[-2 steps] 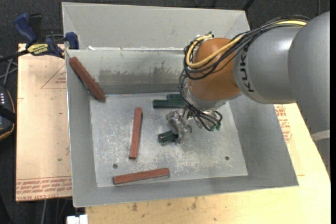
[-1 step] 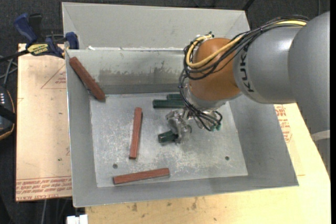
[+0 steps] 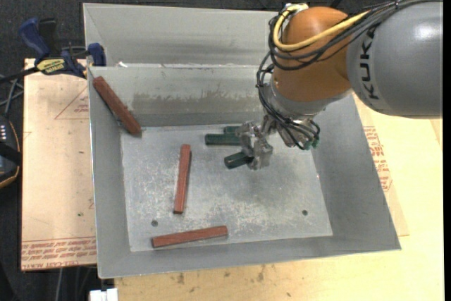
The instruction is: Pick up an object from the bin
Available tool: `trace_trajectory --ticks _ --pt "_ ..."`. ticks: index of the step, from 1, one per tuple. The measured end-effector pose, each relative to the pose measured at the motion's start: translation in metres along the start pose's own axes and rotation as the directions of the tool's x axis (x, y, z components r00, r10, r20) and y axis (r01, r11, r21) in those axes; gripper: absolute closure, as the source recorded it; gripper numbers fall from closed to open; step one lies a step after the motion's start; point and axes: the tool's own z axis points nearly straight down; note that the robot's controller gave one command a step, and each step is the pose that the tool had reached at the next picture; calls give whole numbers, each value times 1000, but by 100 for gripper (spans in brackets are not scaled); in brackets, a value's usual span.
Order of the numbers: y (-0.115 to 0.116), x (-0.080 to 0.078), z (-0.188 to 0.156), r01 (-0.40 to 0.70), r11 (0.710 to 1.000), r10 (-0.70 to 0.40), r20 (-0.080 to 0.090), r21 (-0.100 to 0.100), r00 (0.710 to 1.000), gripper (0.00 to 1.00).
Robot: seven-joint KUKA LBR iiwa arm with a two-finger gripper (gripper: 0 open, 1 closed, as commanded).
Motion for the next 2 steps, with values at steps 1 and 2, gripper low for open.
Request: trace_trajectory --ticks 1,2 --pt "0 0 0 0 1000 0 0 0 1000 100" --pt "9 19 -38 -13 1000 13 0 0 1000 100"
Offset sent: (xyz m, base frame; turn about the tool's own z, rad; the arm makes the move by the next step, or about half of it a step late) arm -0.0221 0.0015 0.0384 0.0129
